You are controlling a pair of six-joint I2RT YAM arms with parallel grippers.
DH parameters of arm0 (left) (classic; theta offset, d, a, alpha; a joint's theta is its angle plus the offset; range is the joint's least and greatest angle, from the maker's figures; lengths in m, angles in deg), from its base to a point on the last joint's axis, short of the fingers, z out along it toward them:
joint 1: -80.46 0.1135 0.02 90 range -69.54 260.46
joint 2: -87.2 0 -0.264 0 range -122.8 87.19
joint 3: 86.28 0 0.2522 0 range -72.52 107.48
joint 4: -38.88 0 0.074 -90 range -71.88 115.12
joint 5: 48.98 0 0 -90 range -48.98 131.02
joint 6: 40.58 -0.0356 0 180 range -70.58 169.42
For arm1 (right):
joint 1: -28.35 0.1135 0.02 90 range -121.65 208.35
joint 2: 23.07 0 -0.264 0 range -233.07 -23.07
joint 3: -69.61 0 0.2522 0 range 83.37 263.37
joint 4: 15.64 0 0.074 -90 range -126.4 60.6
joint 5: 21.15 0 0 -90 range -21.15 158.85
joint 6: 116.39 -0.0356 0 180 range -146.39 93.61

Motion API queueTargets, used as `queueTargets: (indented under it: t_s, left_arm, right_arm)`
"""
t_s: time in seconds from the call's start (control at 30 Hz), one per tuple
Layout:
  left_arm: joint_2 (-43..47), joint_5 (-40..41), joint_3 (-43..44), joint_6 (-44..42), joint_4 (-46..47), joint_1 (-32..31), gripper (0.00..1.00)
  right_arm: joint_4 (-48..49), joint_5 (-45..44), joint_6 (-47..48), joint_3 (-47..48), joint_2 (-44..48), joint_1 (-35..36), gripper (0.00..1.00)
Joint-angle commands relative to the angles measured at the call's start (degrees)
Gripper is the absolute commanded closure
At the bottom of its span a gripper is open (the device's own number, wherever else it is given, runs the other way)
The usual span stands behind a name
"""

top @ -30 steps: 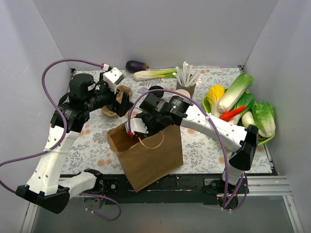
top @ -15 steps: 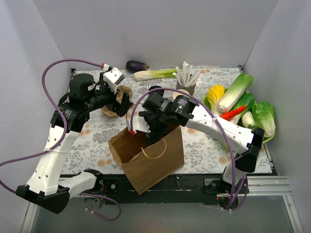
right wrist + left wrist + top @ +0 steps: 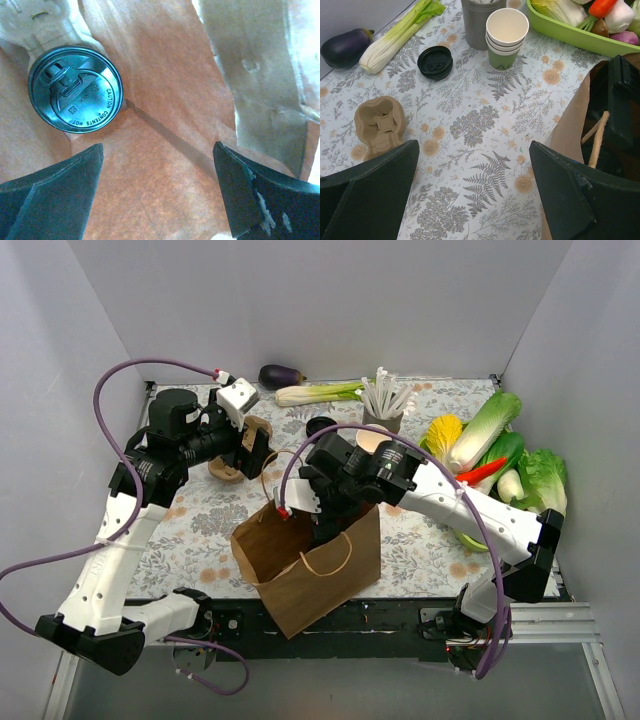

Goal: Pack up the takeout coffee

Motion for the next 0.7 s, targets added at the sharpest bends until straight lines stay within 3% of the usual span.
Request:
queueTargets:
  t_s: [0.0,0.33,0.67]
  left_arm:
    - [0.2,-0.7,2.0,-0.5,0.6,0.1,0.06]
    - [-0.2,0.0,2.7,-1.0,0.7,0.1,0.06]
    - [-0.3,-0.3,2.4,-1.5,0.7,0.1,0.06]
  right_arm:
    - [1.8,-3.3,-0.8,-0.3,2.7,-1.2,0.02]
    - [2.1,-5.0,-0.3,0.0,3.3,-2.7,0.02]
    - [0.8,7.7,4.1,-3.5,9.5,-2.7,0.07]
